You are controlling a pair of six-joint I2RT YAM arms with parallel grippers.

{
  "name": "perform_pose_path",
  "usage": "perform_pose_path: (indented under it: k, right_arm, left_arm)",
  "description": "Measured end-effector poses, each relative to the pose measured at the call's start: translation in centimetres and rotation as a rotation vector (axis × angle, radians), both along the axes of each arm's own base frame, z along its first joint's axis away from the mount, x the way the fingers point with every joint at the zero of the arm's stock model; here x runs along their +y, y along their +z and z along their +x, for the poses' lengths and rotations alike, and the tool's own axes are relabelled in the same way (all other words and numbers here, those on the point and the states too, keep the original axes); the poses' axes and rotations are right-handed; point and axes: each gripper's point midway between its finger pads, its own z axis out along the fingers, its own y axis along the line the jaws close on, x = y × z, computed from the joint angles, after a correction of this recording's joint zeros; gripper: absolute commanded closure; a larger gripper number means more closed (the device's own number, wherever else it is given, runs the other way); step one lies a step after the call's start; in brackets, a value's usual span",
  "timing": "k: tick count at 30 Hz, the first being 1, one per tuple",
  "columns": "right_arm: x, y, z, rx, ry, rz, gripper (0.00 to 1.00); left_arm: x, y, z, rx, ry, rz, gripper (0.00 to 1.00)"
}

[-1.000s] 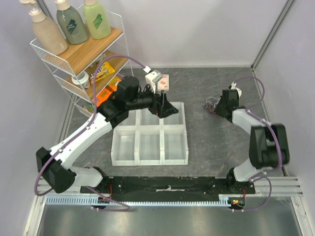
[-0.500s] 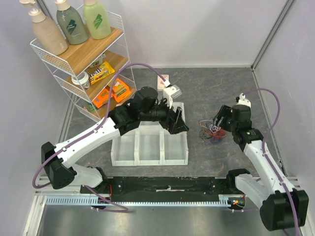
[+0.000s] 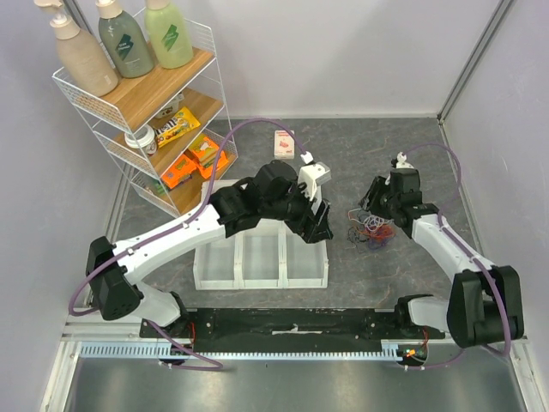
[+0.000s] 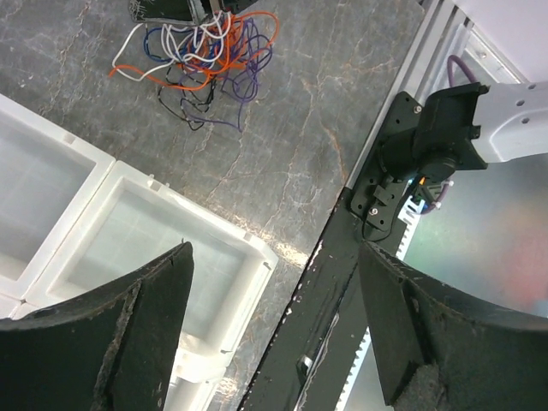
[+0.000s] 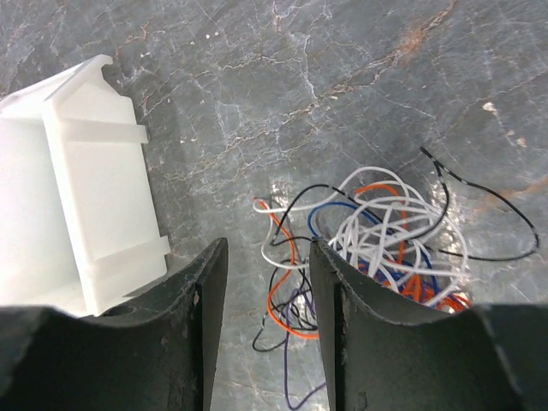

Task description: Untangle the cables

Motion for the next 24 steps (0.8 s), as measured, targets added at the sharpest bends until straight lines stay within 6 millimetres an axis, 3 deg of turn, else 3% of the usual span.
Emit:
perform_pose_path:
  k: [5, 7, 16, 17, 19, 21, 24]
  right_arm:
    - [0.7, -1.9, 1.3, 0.027, -0.016, 0.045, 0.51]
    - [1.0, -2.3, 1.6, 0.033, -0.022, 0.064, 0.60]
    - [1.4, -2.6, 2.8, 0.009, -0.042, 0.100, 0.62]
    - [1.4, -2.6, 2.9, 0.006, -0.045, 0.104, 0.65]
    - [1.4, -2.6, 3.0, 0.001, -0.048, 0.108, 0.88]
    - [1.4, -2.5, 3.1, -0.007, -0.050, 0.118, 1.00]
    - [1.5, -2.3, 3.2, -0.016, -0.057, 0.161, 1.00]
  left_arm:
    - [-0.1, -0.9, 0.2, 0.010, 0.008, 0.028, 0.14]
    - [-0.1, -1.2, 0.2, 0.013, 0.009, 0.035, 0.15]
    - [-0.2, -1.5, 0.4, 0.011, 0.018, 0.042, 0.20]
    - [-0.1, -1.5, 0.5, 0.008, 0.023, 0.043, 0.21]
    - [-0.1, -1.5, 0.6, 0.005, 0.027, 0.044, 0.25]
    - [-0.2, -1.4, 0.7, 0.001, 0.030, 0.040, 0.29]
    - [-0.4, -1.2, 0.9, -0.008, 0.031, 0.028, 0.33]
